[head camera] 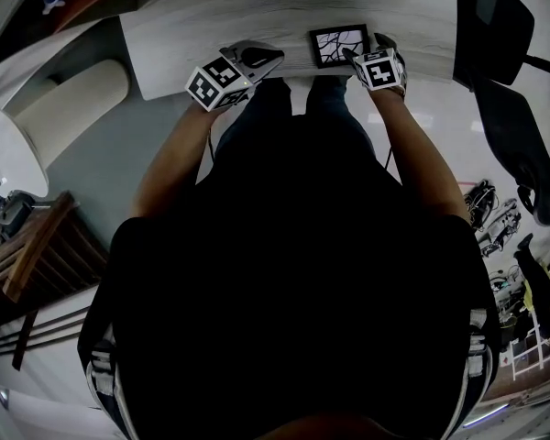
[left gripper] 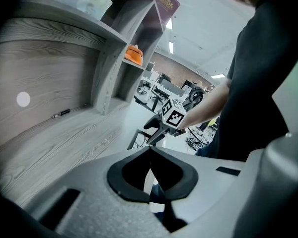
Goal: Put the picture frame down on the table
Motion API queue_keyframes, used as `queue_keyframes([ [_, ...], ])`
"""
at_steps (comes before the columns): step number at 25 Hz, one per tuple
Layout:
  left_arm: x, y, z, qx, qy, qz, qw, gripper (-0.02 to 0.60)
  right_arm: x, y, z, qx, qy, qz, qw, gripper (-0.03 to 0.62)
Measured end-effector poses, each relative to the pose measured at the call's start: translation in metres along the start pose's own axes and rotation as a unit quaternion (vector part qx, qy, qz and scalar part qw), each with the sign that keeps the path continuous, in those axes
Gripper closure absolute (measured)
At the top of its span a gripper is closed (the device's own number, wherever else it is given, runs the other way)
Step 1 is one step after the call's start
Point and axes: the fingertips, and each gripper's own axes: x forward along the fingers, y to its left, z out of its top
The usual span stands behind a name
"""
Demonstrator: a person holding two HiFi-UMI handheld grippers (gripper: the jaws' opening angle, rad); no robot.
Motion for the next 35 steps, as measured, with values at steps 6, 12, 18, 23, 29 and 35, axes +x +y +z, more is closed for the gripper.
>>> queue_keyframes([
  [6,0.000,-0.005,0.002,0.019,0.008,-0.010,0.9997,0.563,-0.016,0.004,0.000,0.009,-0.025,-0.010,1.000,0.209],
  [12,0.000,-0.015,0.011,0.043,0.009,-0.018,0.9989,0.563,-0.042,0.011,0.012,0.005,-0.081,-0.016,0.997,0.209],
  [18,-0.005,-0.025,0.015,0.070,0.015,-0.032,0.9969,0.565,-0.070,0.013,0.019,0.001,-0.115,-0.037,0.993,0.210],
  [23,-0.012,-0.029,0.028,0.096,0.012,-0.034,0.9947,0.564,-0.098,0.012,0.018,0.012,-0.134,-0.060,0.989,0.217],
  [29,-0.019,-0.032,0.041,0.124,0.009,-0.040,0.9915,0.564,-0.136,0.011,0.021,0.036,-0.162,-0.082,0.983,0.360],
  [35,-0.021,-0.038,0.050,0.148,0.005,-0.053,0.9876,0.563,-0.171,0.021,0.031,0.072,-0.201,-0.085,0.973,0.441],
])
